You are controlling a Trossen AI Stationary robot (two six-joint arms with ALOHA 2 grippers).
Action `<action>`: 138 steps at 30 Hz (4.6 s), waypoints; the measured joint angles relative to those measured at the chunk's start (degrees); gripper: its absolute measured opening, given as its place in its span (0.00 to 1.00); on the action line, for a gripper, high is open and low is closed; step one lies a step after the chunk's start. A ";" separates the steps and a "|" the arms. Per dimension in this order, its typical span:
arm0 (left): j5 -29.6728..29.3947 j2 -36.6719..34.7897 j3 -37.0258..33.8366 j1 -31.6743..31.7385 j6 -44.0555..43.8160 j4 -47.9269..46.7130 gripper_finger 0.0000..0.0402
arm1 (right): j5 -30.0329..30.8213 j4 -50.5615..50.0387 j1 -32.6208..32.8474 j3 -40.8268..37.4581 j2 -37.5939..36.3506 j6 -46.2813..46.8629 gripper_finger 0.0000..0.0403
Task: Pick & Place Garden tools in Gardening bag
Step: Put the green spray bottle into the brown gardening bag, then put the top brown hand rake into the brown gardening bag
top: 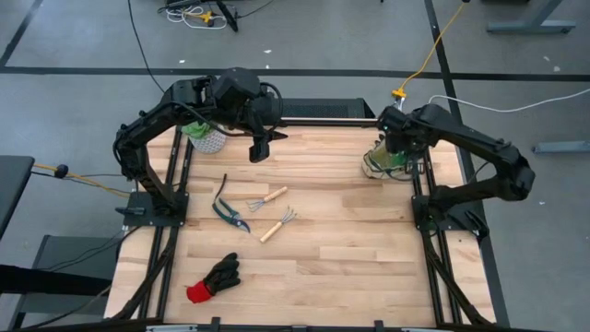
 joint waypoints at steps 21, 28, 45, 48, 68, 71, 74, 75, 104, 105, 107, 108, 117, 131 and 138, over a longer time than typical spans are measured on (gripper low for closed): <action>-0.08 0.02 0.00 -0.96 -0.23 0.02 0.35 | -3.34 6.94 -12.46 0.00 -2.81 -4.90 0.12; -0.04 0.02 0.00 -0.98 -0.23 0.02 0.35 | -5.26 8.04 -14.69 0.00 -1.46 -7.19 0.12; -0.03 0.02 0.00 -0.96 -0.13 0.02 0.35 | -4.51 8.44 -18.98 0.00 -1.03 -4.40 0.15; -0.04 0.02 0.00 -0.94 -0.13 0.02 0.35 | -5.30 8.67 -18.97 0.00 -1.03 -3.01 0.20; -0.02 0.02 0.00 -0.96 -0.21 0.00 0.35 | -6.22 8.72 -18.92 1.56 -1.05 1.17 0.45; -0.02 0.02 0.00 -0.96 -0.21 0.00 0.35 | -9.07 7.73 -18.92 3.60 -1.09 1.69 0.45; -0.02 0.02 0.00 -0.96 -0.21 0.00 0.35 | -12.05 7.82 -18.91 5.49 -1.10 2.92 0.45; -0.02 0.02 0.00 -0.97 -0.23 0.00 0.35 | -13.15 7.91 -18.90 5.98 -1.10 3.17 0.45; -0.04 0.02 0.00 -0.96 -0.26 0.02 0.35 | -35.78 35.42 -13.13 6.36 -12.45 14.12 0.08; -0.05 0.02 0.00 -0.95 -0.26 0.04 0.35 | -35.78 37.26 -12.11 6.36 -12.51 15.05 0.06; -0.04 0.02 0.00 -0.96 -0.26 0.02 0.35 | -35.81 40.58 -10.13 6.36 -12.53 16.55 0.02; -0.04 0.02 0.00 -0.96 -0.26 0.04 0.35 | -35.81 41.93 -9.19 6.36 -12.51 16.64 0.01; -0.06 0.02 0.00 -0.95 -0.28 0.04 0.35 | -32.39 54.37 0.45 3.61 -13.14 19.86 0.00; -0.06 0.02 -0.02 -0.96 -0.28 2.17 0.35 | -26.12 71.25 15.64 -7.57 -13.47 21.47 0.00; -0.06 0.02 -0.02 -0.96 -0.23 2.66 0.35 | -23.51 73.58 21.54 -11.19 -13.56 23.66 0.00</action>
